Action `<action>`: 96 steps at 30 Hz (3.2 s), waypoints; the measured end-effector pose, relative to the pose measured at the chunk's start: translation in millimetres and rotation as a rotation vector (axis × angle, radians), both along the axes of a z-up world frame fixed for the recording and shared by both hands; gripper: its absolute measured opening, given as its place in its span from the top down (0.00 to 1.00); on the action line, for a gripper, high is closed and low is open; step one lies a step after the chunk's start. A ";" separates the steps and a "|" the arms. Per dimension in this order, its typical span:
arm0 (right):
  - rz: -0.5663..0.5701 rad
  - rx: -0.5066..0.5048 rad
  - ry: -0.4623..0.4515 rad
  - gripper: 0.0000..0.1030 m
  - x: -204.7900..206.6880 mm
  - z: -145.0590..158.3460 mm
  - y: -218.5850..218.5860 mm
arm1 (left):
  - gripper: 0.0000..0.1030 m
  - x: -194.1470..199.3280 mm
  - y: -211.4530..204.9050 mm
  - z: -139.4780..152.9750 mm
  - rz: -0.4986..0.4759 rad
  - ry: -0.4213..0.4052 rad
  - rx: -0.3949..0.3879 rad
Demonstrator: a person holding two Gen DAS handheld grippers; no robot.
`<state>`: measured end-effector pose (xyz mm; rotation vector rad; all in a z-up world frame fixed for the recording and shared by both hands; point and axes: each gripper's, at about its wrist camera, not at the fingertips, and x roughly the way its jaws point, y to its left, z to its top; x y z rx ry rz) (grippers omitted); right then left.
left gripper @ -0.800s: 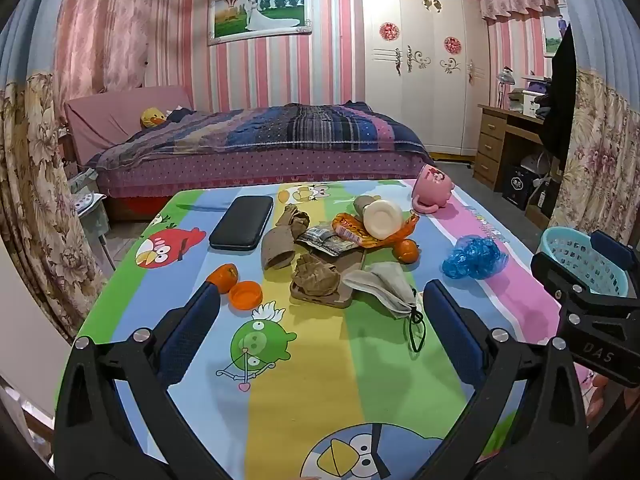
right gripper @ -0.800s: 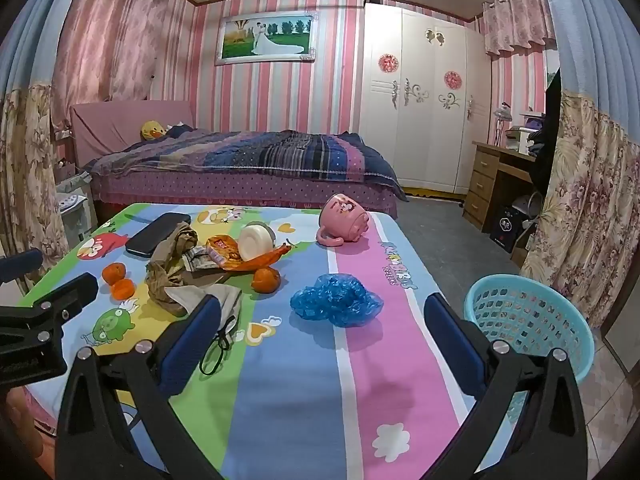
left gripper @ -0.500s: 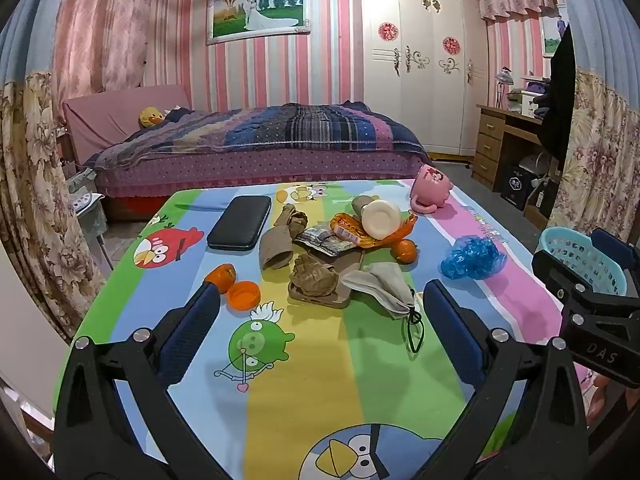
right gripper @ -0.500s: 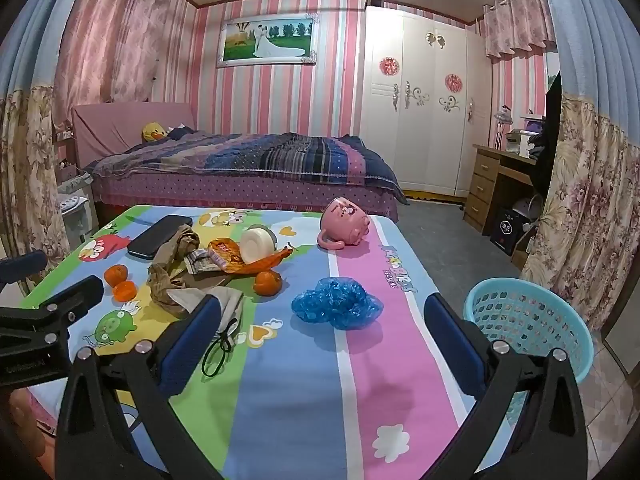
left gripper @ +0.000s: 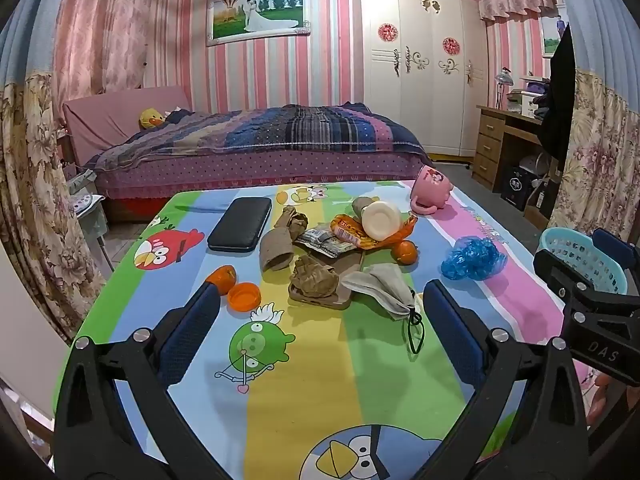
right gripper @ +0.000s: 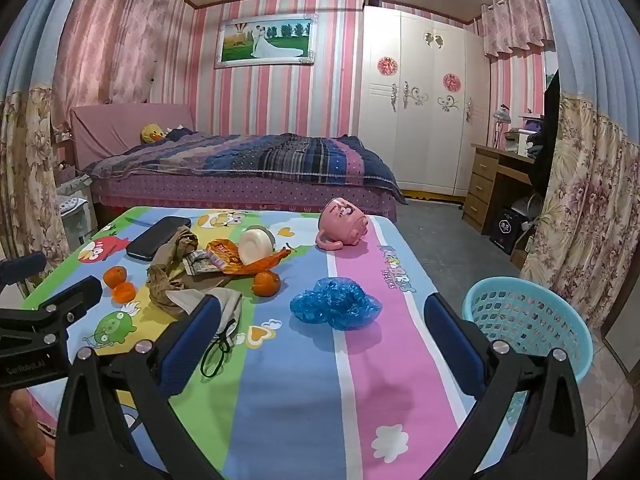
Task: Collect trash
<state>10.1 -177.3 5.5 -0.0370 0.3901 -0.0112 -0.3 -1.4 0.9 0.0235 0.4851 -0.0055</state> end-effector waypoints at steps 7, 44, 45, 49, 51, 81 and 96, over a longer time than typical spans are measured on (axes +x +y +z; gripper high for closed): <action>0.000 0.002 -0.001 0.04 0.5 -1.4 0.1 | 0.05 -0.1 -0.2 0.0 0.000 0.000 0.001; -0.001 -0.001 0.000 0.04 2.3 -1.1 1.0 | 0.05 0.0 -0.1 0.6 0.000 0.000 -0.003; -0.002 -0.002 0.000 0.04 2.4 -1.7 1.4 | 0.05 0.2 0.1 0.7 0.003 0.001 -0.002; -0.010 0.006 0.000 0.04 1.3 -3.6 -5.0 | 0.05 0.6 -0.7 1.3 0.009 0.002 -0.002; -0.012 0.008 -0.001 0.04 1.5 -3.6 -5.3 | 0.05 1.2 -1.4 1.5 0.015 0.001 0.001; -0.028 0.011 -0.001 0.04 2.2 -2.3 -8.0 | 0.05 1.9 0.4 2.7 0.015 -0.006 0.006; -0.027 0.014 -0.002 0.04 2.0 -1.9 -8.2 | 0.05 2.0 0.4 2.0 0.015 -0.007 0.006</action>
